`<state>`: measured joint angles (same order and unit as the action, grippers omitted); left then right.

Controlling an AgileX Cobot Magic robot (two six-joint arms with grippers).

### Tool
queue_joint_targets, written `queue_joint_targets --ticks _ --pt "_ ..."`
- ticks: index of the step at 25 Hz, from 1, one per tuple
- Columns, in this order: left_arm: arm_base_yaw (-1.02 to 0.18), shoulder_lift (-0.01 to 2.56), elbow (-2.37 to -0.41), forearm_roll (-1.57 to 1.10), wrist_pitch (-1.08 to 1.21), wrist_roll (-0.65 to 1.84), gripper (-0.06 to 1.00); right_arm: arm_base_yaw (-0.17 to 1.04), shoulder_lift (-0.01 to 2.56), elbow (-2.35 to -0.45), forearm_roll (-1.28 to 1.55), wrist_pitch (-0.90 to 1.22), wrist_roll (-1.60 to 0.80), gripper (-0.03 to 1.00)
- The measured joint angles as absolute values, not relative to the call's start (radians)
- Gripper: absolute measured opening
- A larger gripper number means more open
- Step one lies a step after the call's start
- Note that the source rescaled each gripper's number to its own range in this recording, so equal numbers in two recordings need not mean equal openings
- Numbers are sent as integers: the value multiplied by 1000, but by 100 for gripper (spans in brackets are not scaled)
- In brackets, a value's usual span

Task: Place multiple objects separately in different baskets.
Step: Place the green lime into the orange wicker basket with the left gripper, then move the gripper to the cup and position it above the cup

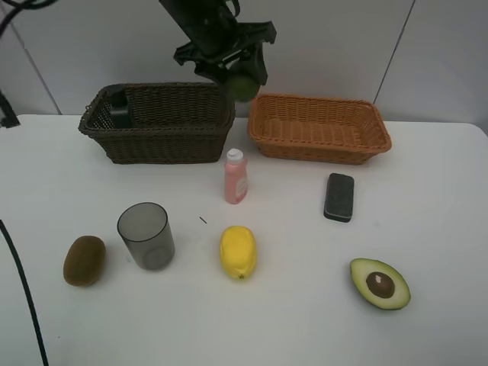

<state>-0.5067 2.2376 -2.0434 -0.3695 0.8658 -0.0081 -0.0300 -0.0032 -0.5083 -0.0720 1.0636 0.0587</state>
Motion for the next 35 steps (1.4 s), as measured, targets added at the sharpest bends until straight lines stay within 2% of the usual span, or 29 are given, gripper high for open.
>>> queue_joint_targets --ticks 8,9,11,12,14,19,23,28,31,35 --pt "-556 2478 -2212 -335 616 0 52 -30 -3 -508 -72 1064 59 100" --pt "-556 2486 -2217 -328 595 0 57 -30 -3 -508 -72 1064 59 100" --pt "-555 2494 -2222 -313 566 0 82 -30 -3 -508 -72 1064 59 100" --pt "-554 2494 -2223 -312 564 0 90 -30 -3 -508 -72 1064 59 100" --pt "-549 2492 -2236 -311 584 0 97 -30 -3 -508 -72 1064 59 100" --pt "-548 2467 -2330 -249 834 -31 98 -30 -3 -508 -72 1064 59 100" --pt "-548 2404 -2430 -171 1142 -157 99 -30 -3 -508 -72 1064 59 100" --pt "-558 2301 -2428 -171 1202 -271 99 -30 -3 -508 -72 1064 59 100" --pt "-570 2195 -2309 -179 1202 -271 99 -30 -3 -508 -72 1064 59 100" --pt "-574 1977 -1995 -177 1200 -280 99 -30 -3 -508 -72 1064 59 100"
